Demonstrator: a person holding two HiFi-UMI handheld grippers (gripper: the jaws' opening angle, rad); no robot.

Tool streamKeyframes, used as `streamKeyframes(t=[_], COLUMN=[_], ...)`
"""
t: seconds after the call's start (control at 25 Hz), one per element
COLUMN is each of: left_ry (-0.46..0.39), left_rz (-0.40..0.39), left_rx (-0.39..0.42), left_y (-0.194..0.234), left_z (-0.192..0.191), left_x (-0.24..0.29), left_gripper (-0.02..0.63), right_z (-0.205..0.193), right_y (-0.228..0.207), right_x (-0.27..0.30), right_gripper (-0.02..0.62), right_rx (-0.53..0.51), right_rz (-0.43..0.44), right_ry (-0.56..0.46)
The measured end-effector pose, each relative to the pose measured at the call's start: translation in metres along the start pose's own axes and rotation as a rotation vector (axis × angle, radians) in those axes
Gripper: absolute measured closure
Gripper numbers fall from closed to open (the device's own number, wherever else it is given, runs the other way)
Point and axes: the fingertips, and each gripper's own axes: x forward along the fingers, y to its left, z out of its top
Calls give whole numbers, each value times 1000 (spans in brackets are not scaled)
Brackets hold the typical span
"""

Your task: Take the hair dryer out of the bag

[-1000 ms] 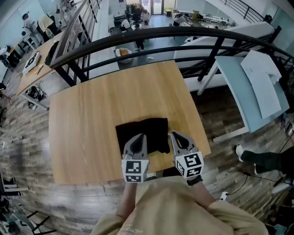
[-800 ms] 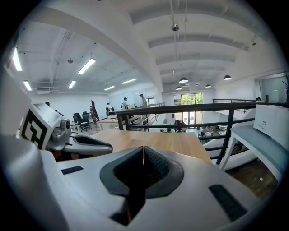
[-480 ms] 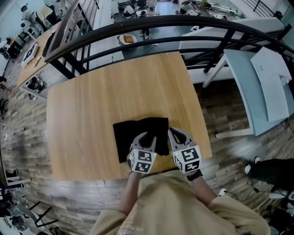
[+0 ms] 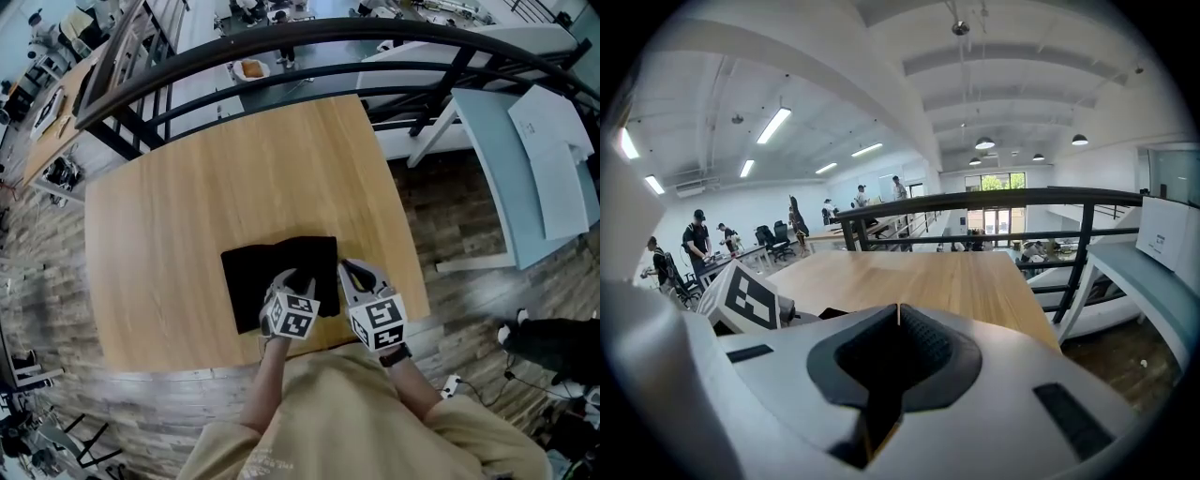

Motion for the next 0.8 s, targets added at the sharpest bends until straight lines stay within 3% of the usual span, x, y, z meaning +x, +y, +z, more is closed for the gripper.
streamKeyframes(t=[0.32, 0.56, 0.68, 0.72, 0.8], left_ry=[-5, -38, -20, -17, -20], left_rz=[87, 125, 92, 63, 1], left_rx=[-18, 15, 3, 1, -7], left_y=[16, 16, 14, 10, -1], left_z=[-1, -2, -2, -1, 0], left_x=[2, 2, 0, 1, 2], left_gripper=[583, 593, 592, 586, 385], right_z=[-4, -6, -6, -6, -6], right_y=[0, 1, 2, 2, 0], right_x=[1, 0, -2, -2, -3], right_gripper=[580, 580, 580, 580, 580], right_rx=[5, 5, 6, 6, 7], right_rz=[-6, -9, -13, -15, -19], right_ry=[10, 8, 7, 7, 6])
